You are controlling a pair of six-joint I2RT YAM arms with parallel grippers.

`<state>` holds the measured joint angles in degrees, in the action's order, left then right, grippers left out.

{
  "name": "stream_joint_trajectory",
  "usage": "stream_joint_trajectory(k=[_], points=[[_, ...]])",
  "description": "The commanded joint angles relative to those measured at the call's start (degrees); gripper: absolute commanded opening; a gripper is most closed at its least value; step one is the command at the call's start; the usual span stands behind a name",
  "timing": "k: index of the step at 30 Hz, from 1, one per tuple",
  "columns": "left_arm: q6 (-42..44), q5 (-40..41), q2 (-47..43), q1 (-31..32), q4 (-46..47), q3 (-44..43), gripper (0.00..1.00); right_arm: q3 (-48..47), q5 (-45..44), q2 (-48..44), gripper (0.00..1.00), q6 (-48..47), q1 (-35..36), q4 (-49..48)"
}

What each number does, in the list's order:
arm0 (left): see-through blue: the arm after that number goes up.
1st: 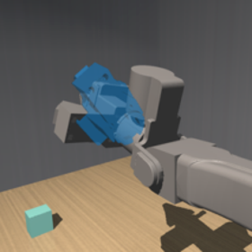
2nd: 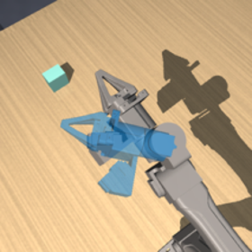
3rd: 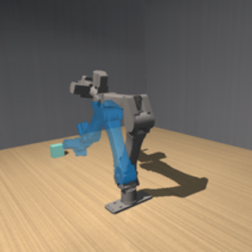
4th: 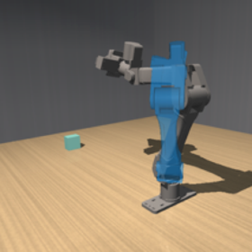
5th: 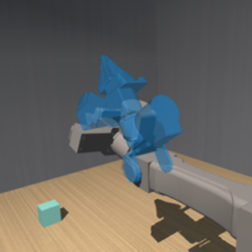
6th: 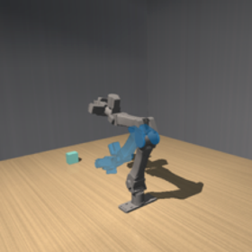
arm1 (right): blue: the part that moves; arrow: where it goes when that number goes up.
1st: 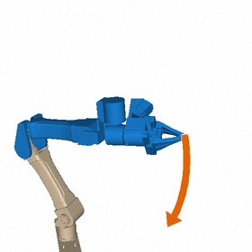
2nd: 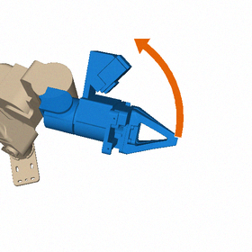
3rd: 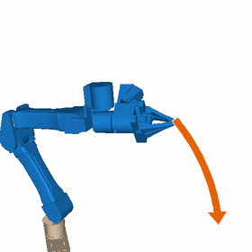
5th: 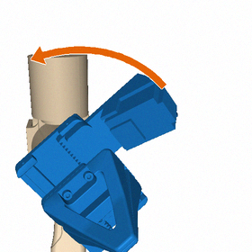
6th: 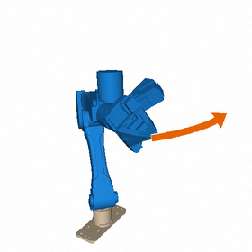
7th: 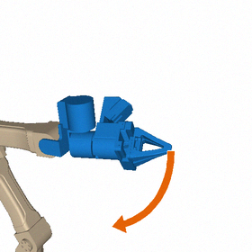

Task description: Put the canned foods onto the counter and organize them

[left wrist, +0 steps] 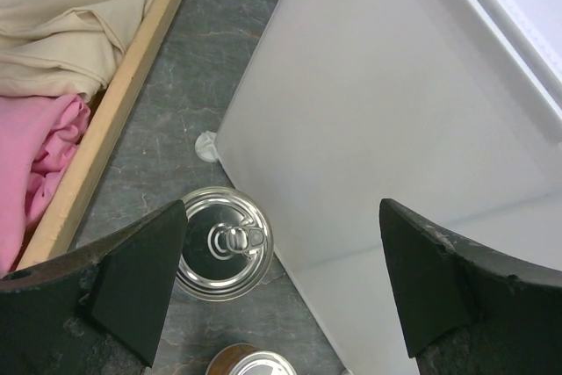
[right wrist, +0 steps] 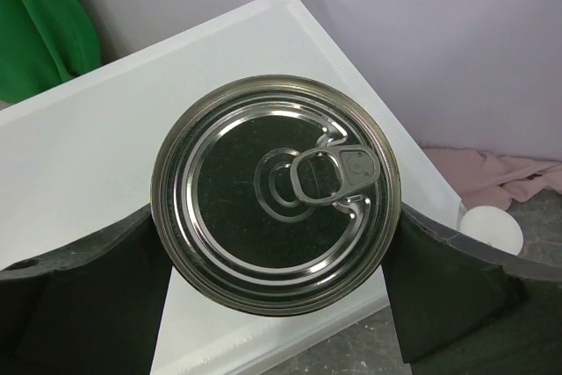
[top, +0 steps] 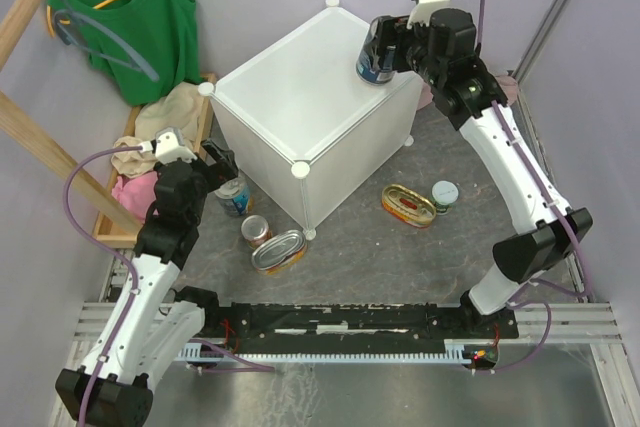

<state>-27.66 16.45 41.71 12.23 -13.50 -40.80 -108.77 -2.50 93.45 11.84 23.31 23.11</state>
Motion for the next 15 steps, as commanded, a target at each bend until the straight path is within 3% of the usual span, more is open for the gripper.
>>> stream_joint_trajectory(k=[1, 15], points=[[-2.44, 0.31, 0.03, -0.22, 3.80, 0.36, 0.96, -7.17, -0.63, -0.45, 0.09, -2.55, 0.66, -13.27], [-2.90, -0.45, 0.19, -0.24, 4.43, 0.52, 0.96, -11.04, -0.75, 3.97, 0.09, -5.72, 0.85, -14.05]])
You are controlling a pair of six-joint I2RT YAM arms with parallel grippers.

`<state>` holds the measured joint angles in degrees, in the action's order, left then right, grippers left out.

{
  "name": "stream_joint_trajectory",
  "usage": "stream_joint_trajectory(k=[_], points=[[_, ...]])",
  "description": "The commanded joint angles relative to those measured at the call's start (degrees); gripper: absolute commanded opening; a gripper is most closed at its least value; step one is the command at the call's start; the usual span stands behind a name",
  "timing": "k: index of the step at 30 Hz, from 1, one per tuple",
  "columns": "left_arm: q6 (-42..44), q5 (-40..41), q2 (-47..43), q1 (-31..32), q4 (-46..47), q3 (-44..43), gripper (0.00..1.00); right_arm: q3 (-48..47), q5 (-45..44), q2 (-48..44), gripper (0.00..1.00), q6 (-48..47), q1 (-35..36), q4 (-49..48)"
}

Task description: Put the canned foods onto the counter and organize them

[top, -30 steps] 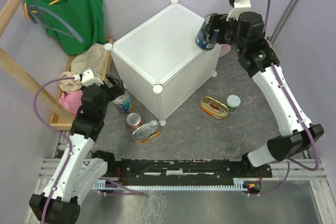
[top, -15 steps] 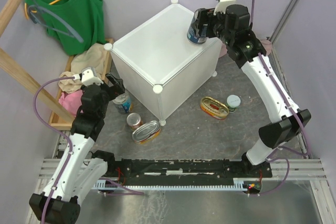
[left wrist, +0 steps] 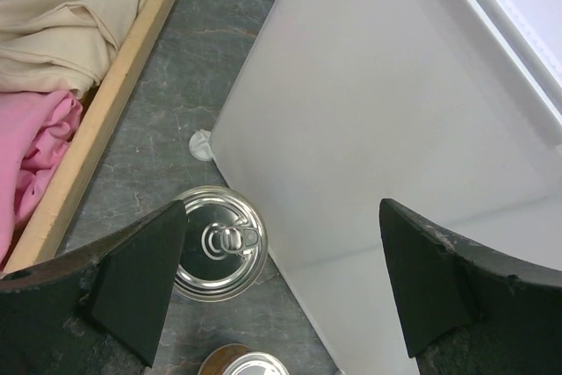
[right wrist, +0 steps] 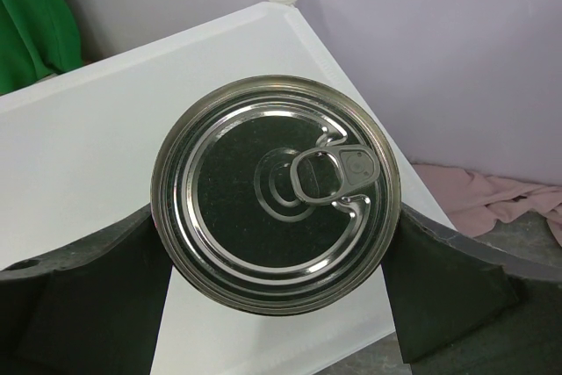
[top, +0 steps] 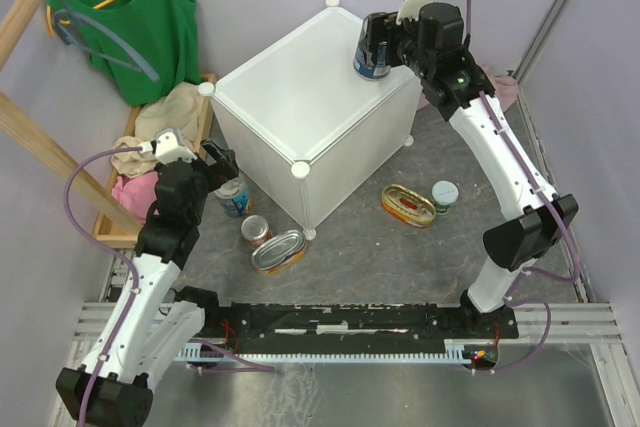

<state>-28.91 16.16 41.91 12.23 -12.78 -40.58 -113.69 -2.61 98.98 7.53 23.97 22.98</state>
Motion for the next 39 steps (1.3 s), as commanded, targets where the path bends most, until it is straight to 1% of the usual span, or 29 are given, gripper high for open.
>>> stream_joint_trajectory(k=[1, 18, 39], points=[[-1.68, -0.18, 0.01, -0.27, 3.83, 0.32, 0.96, -6.57, -0.64, -1.26, 0.08, -1.51, 0.13, -13.70], [-1.97, -1.12, 1.66, -0.24, 5.67, 1.20, 0.96, -11.41, -0.36, 3.67, 0.08, -3.29, 0.17, -12.88], [-2.03, -1.37, 3.26, -0.23, 7.06, 1.73, 0.96, -11.24, -0.16, 6.41, 0.09, -3.40, 0.37, -14.34]])
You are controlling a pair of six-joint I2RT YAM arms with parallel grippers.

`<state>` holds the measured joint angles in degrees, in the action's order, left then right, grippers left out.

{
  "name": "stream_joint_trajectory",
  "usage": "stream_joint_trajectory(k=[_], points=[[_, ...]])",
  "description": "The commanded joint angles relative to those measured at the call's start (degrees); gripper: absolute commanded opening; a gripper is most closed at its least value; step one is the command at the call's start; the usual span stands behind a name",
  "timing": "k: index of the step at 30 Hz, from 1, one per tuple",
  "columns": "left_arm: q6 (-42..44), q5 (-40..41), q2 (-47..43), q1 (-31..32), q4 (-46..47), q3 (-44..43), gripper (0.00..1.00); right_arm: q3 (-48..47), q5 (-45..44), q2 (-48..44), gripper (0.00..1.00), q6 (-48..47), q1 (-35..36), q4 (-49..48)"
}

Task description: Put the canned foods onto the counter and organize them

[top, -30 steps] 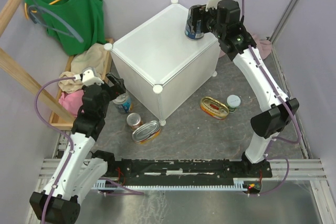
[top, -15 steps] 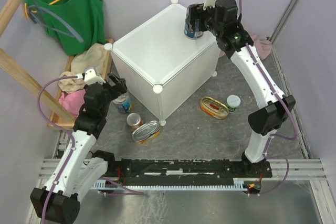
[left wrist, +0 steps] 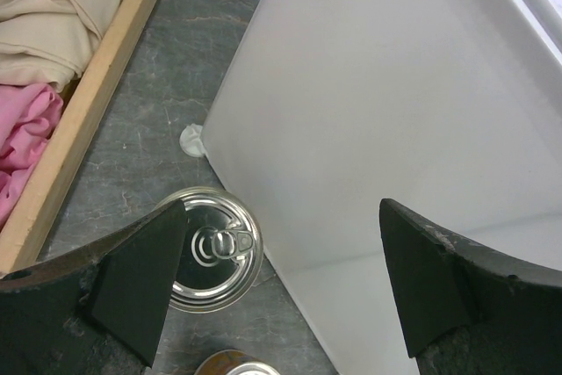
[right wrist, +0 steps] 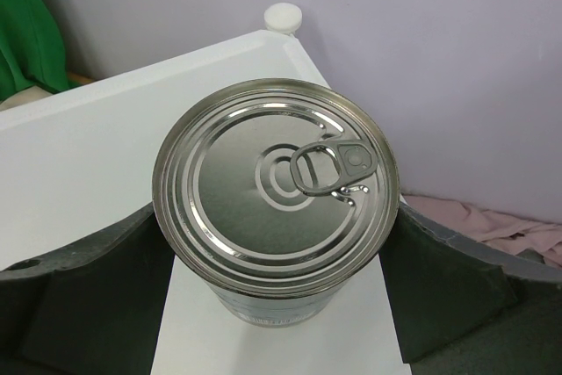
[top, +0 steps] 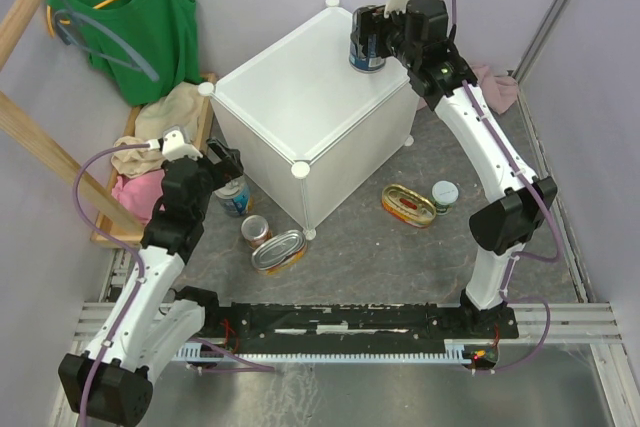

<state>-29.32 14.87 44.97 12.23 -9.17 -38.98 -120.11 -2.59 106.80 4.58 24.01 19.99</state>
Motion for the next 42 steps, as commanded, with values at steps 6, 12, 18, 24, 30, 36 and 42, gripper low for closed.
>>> stream_joint_trajectory(k=[6, 12, 18, 24, 30, 36, 42], points=[[-1.53, -0.26, 0.89, -0.26, 3.66, -0.13, 0.96, -5.23, -0.01, -0.78, 0.09, -0.37, 0.30, -11.50], [-1.36, -0.12, 1.09, -0.28, 3.90, -0.12, 0.96, -5.16, 0.21, -0.42, 0.10, -0.24, 0.40, -11.28], [-1.40, -0.12, 1.10, -0.25, 3.91, 0.04, 0.96, -3.09, -0.04, -1.54, 0.13, -0.08, 0.53, -12.42], [-1.62, -0.22, 0.57, -0.25, 3.64, 0.39, 0.96, -2.34, -0.12, -2.14, 0.20, -0.12, 0.76, -12.34], [-1.77, -0.32, -0.17, -0.27, 3.00, 0.31, 0.96, -1.47, -0.49, -2.73, 0.31, -0.10, 0.80, -12.19], [-1.88, -0.35, -0.77, -0.27, 2.37, 0.40, 0.97, 0.27, -0.90, -3.98, 0.47, -0.19, 0.80, -12.85], [-2.13, -0.34, -1.18, -0.20, 2.13, 0.49, 0.97, 0.88, -1.10, -4.81, 0.55, -0.40, 0.82, -13.08]])
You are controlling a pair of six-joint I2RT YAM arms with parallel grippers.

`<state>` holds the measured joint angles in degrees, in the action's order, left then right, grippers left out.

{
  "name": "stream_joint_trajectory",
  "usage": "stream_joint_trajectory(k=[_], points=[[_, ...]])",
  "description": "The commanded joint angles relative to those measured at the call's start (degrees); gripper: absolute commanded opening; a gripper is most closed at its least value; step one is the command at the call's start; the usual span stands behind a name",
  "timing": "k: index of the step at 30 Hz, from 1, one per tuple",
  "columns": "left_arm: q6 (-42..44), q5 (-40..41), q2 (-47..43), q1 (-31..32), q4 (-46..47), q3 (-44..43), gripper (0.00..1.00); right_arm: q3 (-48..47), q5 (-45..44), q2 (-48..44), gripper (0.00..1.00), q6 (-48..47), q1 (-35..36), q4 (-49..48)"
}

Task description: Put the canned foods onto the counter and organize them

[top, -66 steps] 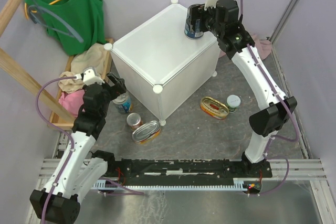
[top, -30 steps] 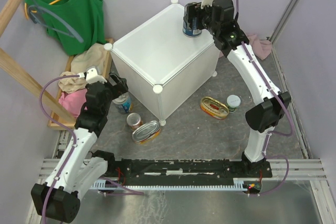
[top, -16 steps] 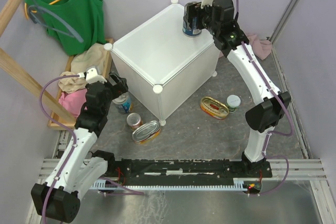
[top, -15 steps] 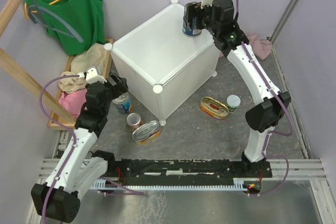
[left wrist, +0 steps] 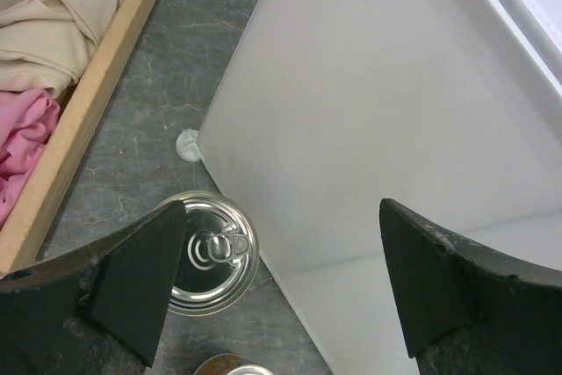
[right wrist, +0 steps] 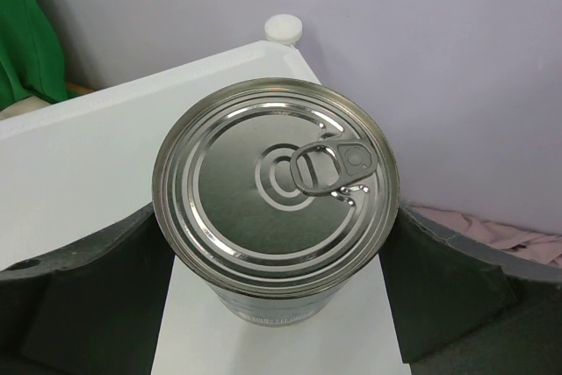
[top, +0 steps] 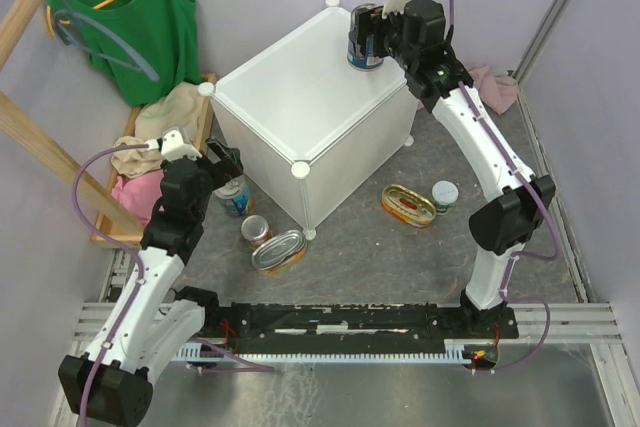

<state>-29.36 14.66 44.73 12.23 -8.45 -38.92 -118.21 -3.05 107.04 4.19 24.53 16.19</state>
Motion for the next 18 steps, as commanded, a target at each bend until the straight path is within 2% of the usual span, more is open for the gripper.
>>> stream_joint_trajectory(k=[1, 11, 14, 18], points=[[-2.16, -0.14, -0.99, -0.27, 1.33, 0.42, 0.97, -0.79, -0.76, -5.19, 0.56, -0.05, 0.26, -9.40], [-2.50, -0.23, -1.12, -0.18, 1.09, 0.42, 0.97, 0.28, -1.08, -6.01, 0.65, -0.33, 0.27, -9.77], [-2.54, -0.23, -1.24, -0.25, 1.11, 0.53, 0.97, -0.36, -0.76, -5.65, 0.62, -0.36, 0.25, -9.13], [-2.53, -0.16, -1.20, -0.24, 1.14, 0.42, 0.97, -1.86, 0.09, -4.43, 0.48, -0.01, 0.25, -8.27]])
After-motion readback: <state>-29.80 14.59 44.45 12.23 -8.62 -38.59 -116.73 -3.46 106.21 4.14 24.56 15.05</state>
